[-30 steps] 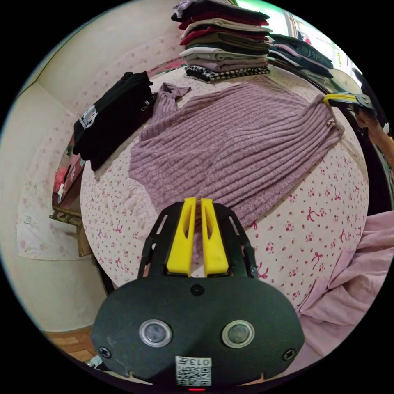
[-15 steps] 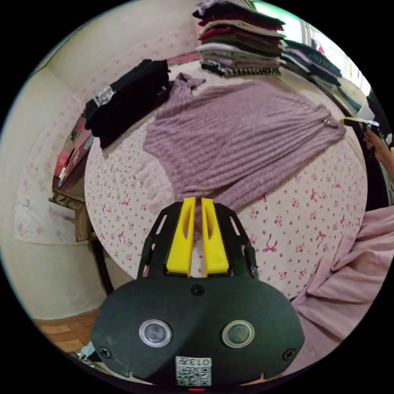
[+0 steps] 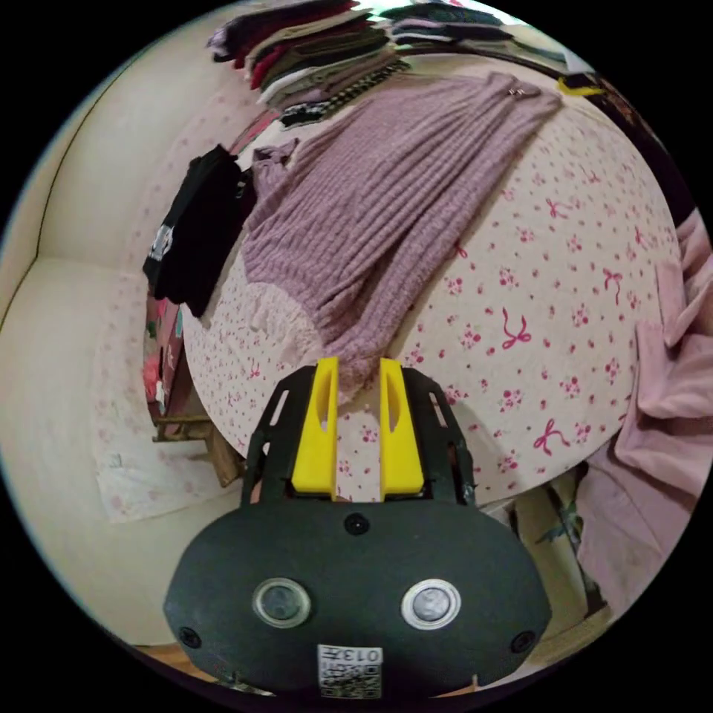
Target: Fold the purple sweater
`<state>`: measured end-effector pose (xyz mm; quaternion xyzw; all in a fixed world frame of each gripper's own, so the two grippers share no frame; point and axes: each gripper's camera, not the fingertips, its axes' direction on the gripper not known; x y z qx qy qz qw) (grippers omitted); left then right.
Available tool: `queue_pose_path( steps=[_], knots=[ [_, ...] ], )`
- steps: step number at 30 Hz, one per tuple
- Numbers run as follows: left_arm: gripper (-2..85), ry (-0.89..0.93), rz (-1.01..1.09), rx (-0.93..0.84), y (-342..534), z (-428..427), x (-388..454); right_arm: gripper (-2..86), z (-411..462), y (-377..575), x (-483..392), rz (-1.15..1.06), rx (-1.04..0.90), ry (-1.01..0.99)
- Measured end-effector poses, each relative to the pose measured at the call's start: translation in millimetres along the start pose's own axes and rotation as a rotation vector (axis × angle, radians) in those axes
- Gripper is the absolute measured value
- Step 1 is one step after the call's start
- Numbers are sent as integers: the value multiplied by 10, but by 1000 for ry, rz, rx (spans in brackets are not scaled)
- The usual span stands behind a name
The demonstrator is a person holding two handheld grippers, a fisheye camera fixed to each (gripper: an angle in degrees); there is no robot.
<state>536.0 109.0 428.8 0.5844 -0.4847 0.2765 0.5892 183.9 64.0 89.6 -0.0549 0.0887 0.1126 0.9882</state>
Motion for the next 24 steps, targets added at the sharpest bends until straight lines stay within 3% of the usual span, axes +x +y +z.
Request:
queue_pose_path(
  steps=[4,12,24],
  knots=[
    [79,-12,55,-19,-308,137,55,116,136,42,88,24,-21,-83],
    [16,60,252,-117,-725,271,138,39,295,-30,180,89,-40,-97],
    [6,113,279,-89,-530,-127,-72,28,-446,147,-89,-51,-19,-17]
  ],
)
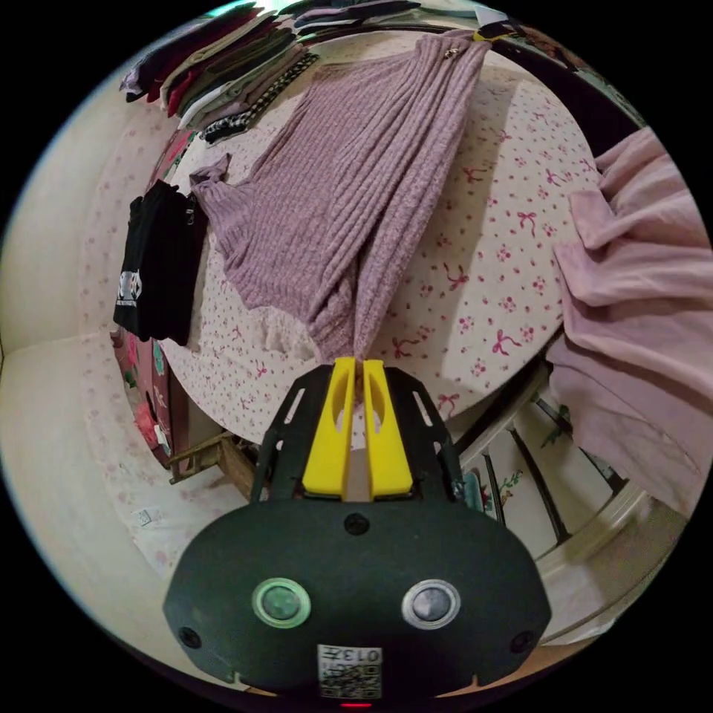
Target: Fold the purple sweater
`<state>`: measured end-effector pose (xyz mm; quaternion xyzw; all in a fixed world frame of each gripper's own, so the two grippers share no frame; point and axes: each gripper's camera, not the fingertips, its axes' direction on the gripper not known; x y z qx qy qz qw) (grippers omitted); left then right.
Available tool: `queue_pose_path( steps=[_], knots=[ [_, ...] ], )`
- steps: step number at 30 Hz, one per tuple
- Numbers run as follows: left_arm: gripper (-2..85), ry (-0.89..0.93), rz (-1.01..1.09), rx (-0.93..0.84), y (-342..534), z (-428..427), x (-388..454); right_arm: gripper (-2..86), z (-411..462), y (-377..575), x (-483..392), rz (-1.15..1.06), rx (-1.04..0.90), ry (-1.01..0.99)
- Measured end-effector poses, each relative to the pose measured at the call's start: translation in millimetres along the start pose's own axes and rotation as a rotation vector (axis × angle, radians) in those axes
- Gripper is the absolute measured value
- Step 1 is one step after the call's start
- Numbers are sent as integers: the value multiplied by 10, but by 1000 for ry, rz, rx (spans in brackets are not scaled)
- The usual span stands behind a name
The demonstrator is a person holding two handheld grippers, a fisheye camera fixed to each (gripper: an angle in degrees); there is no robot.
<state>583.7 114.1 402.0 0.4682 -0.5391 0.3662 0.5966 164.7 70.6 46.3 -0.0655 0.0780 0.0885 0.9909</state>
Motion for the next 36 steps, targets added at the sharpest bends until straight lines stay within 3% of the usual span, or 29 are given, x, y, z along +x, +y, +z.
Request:
queue_pose_path(
  steps=[9,15,22,29,31,32,36],
  knots=[
    [8,103,-49,-37,233,426,392,39,136,673,-54,5,-69,35],
    [18,97,-148,-33,422,565,247,78,189,500,-217,-50,-124,44],
    [11,124,-394,137,852,337,-304,77,-108,148,-820,-271,-18,240],
    [0,216,-373,234,68,651,-489,32,772,-403,-1751,-455,-109,163],
    [-1,257,-363,172,55,839,-535,22,1008,-517,-1808,-448,-157,208],
    [-1,252,-359,222,160,851,-576,19,1043,-542,-1802,-448,-169,206],
    [-2,316,-426,188,537,953,-876,12,871,-815,-1765,-418,-133,45]
  ],
)
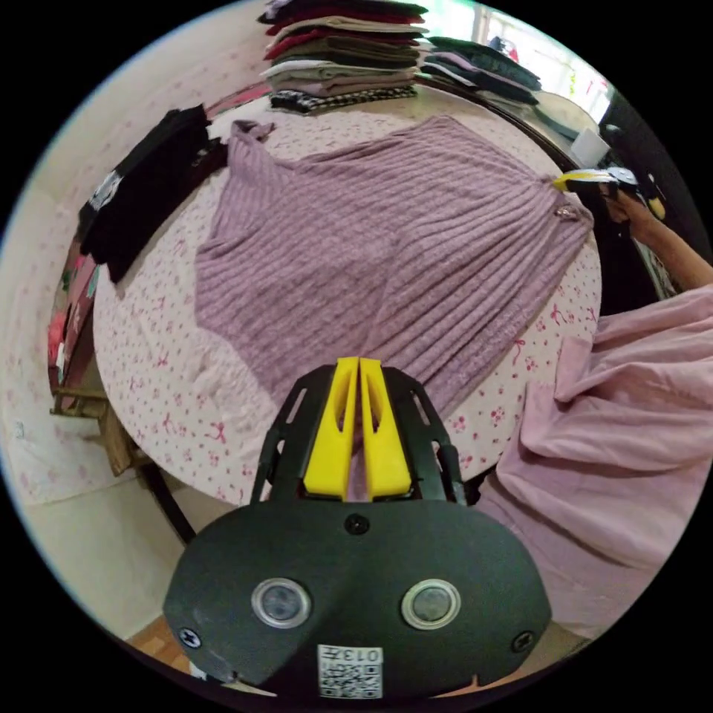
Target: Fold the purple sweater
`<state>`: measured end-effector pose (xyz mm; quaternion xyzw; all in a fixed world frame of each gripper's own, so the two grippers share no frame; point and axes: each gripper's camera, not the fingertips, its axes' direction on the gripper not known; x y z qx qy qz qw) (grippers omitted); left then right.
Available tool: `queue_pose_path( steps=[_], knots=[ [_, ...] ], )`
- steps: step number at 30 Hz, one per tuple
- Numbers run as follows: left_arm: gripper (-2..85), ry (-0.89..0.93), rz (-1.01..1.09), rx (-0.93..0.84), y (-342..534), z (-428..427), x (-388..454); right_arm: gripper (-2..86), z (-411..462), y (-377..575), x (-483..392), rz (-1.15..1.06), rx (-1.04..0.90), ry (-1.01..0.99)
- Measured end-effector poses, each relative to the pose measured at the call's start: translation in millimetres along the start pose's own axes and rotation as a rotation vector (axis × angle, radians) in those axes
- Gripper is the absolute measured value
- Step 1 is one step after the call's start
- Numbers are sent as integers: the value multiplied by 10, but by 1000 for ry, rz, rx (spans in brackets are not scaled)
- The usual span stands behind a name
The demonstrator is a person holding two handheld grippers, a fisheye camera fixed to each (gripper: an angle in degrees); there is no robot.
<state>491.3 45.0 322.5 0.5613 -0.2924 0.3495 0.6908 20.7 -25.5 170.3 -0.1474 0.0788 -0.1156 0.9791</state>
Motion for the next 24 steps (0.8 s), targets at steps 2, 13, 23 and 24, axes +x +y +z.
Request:
queue_pose_path(
  steps=[2,13,23,24],
  knots=[
    [-1,-69,-112,36,167,-126,-389,11,-148,-119,24,-26,71,-9],
    [54,-21,-271,112,-646,-3,-1930,71,240,-2026,209,-143,46,80],
    [95,-7,-111,56,-1332,290,-2353,110,839,-3282,-9,-408,-137,112],
    [97,-12,-101,49,-1350,304,-2358,113,915,-3379,-22,-428,-169,106]
  ],
)
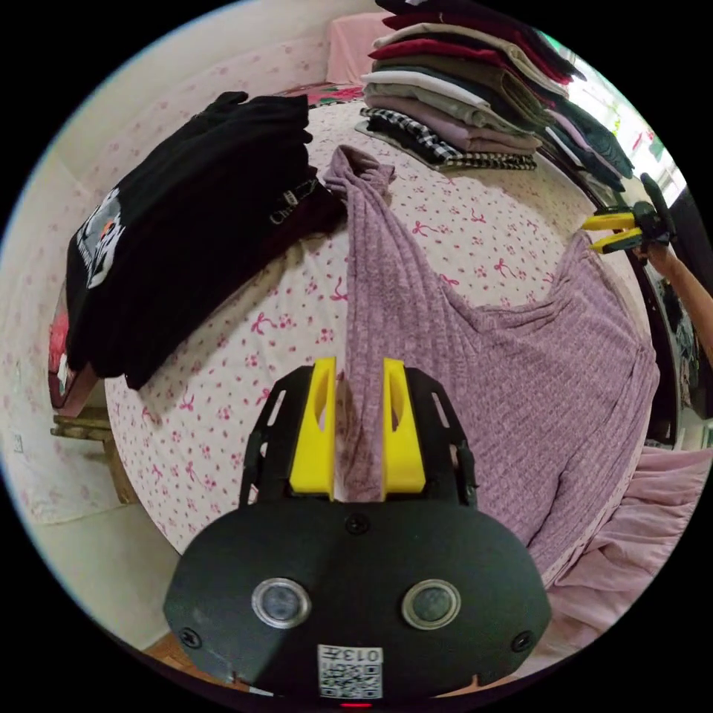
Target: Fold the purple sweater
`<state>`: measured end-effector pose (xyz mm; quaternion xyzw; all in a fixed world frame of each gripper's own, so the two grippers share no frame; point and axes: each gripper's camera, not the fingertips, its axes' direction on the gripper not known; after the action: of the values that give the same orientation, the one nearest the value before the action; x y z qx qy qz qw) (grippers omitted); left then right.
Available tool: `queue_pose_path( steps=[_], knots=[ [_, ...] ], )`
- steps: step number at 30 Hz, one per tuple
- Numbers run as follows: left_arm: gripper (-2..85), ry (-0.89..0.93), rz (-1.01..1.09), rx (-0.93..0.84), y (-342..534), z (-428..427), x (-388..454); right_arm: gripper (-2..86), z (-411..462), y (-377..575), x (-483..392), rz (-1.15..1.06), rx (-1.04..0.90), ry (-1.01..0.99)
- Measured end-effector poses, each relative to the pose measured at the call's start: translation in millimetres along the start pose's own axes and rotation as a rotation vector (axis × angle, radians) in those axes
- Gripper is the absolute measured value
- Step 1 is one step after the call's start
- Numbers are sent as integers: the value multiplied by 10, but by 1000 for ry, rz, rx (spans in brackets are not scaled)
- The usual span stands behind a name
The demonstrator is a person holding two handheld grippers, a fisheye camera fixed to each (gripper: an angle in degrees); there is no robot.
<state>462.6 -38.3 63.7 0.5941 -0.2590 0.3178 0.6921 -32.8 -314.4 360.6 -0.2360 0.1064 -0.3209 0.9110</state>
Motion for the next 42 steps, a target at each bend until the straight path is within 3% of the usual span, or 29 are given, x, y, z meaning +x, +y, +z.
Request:
queue_pose_path(
  steps=[8,20,31,37,42],
  knots=[
    [16,106,-8,-37,59,7,-182,58,181,-484,56,-9,-143,-33],
    [2,-6,86,295,1226,-1343,258,28,-732,53,-702,44,106,102],
    [3,-125,121,69,2148,-881,1007,25,-302,730,-1655,184,56,198],
    [3,-173,150,184,2231,-1367,1119,23,-691,733,-1747,202,99,231],
    [2,-98,146,81,2363,-1065,1103,24,-427,810,-1734,211,14,172]
  ],
)
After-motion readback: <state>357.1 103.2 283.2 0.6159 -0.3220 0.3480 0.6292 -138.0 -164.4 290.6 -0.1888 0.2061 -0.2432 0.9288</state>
